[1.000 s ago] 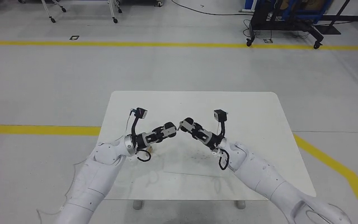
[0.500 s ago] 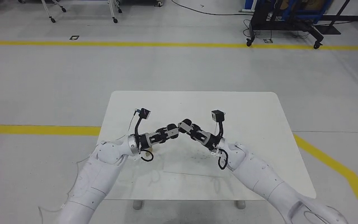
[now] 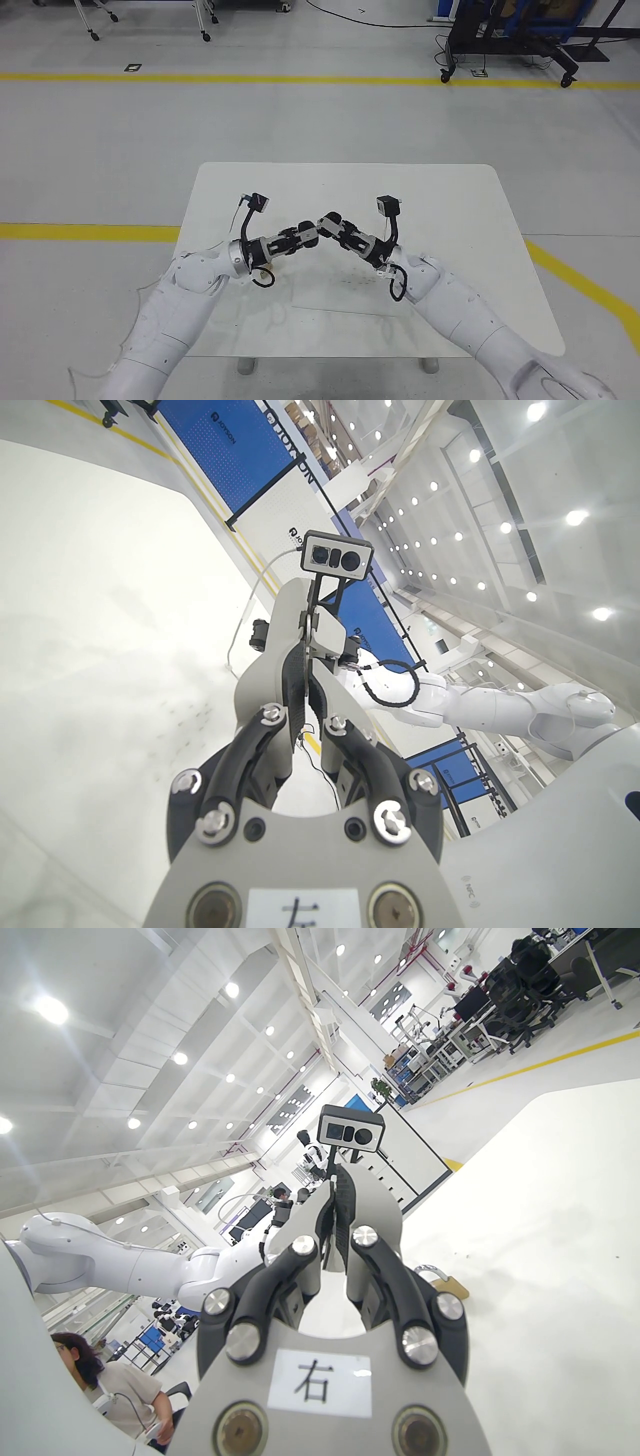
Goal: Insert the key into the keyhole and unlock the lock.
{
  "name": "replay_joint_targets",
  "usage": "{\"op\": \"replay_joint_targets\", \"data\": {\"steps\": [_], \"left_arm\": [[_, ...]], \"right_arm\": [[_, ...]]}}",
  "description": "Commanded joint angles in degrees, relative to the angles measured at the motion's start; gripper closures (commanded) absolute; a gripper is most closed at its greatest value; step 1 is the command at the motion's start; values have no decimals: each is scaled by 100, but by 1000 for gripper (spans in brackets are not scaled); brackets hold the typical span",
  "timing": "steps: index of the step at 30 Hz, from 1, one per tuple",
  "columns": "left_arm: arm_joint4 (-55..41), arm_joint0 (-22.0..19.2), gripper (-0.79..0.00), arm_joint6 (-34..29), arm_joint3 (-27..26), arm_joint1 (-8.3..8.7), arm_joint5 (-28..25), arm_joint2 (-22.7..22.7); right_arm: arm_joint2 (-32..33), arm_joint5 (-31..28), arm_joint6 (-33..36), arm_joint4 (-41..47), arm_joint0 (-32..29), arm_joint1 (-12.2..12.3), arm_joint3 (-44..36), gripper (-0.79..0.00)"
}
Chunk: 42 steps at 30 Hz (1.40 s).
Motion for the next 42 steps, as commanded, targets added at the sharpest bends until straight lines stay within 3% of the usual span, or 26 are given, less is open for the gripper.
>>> {"op": "replay_joint_targets", "data": {"steps": [1,19,20,21,22,31,42], "left_arm": [[-38,7,0,21,-1,5,-6,-12],[-63,14,0,123,-9,38,-39,-10],[-60,18,0,128,-11,39,-47,-6],[-42,19,0,137,-14,41,-61,-7],[-20,22,0,148,-18,43,-76,-6],[336,46,0,204,-80,73,-77,14],[679,18,0,284,-137,80,-21,146]], "right_arm": [[54,0,63,15,-21,-6,10,0],[393,0,1264,496,-264,-4,-9,0],[405,0,1345,527,-267,-5,-4,-111],[420,0,1411,562,-270,-7,-1,-299],[436,0,1470,594,-274,-10,-3,-342],[686,0,1933,780,-375,11,45,-311],[830,0,2331,955,-464,-16,55,-200]]}}
